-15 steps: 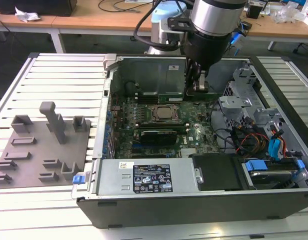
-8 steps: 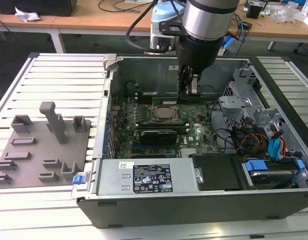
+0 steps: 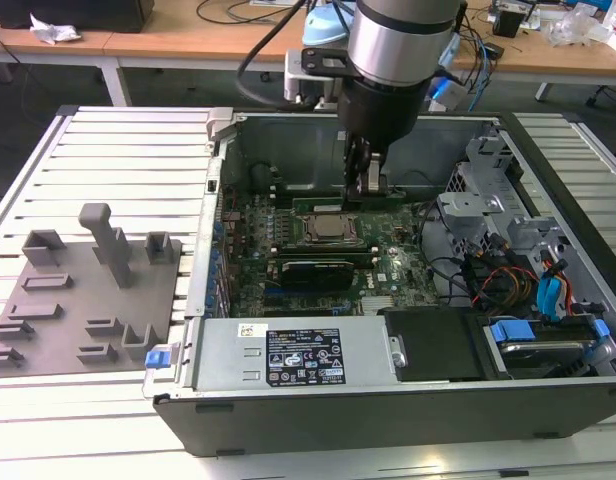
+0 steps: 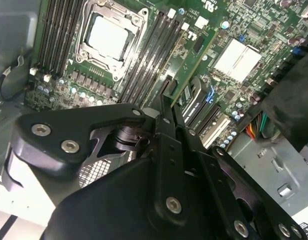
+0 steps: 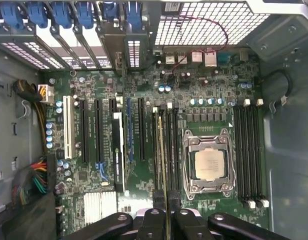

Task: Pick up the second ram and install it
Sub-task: 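Insert the second ram into the second slot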

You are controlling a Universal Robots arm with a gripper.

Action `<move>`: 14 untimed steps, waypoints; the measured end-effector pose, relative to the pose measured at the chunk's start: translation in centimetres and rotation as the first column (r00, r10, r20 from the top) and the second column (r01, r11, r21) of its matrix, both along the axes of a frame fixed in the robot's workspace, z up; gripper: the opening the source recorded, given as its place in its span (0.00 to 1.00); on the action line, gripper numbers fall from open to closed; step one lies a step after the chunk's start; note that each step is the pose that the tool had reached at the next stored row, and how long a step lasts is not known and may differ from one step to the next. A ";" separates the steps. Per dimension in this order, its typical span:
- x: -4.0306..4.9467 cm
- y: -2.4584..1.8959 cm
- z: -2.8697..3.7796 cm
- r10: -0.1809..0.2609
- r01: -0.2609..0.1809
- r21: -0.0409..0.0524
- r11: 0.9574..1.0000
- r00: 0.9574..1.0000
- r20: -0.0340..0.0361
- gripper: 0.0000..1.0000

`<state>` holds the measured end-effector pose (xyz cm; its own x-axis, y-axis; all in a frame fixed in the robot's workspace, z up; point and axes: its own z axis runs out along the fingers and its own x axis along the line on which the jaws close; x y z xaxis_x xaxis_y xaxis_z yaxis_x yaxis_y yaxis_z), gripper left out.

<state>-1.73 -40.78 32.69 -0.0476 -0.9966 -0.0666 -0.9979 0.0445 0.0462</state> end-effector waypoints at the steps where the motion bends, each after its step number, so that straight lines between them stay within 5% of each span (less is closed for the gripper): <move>1: -0.17 0.00 -0.11 0.000 0.000 0.000 1.000 1.000 0.000 0.14; 14: -1.01 -0.04 -1.31 0.000 0.000 0.000 1.000 1.000 0.000 0.14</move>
<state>-2.74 -40.83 31.38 -0.0476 -0.9966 -0.0665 -0.9979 0.0446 0.0462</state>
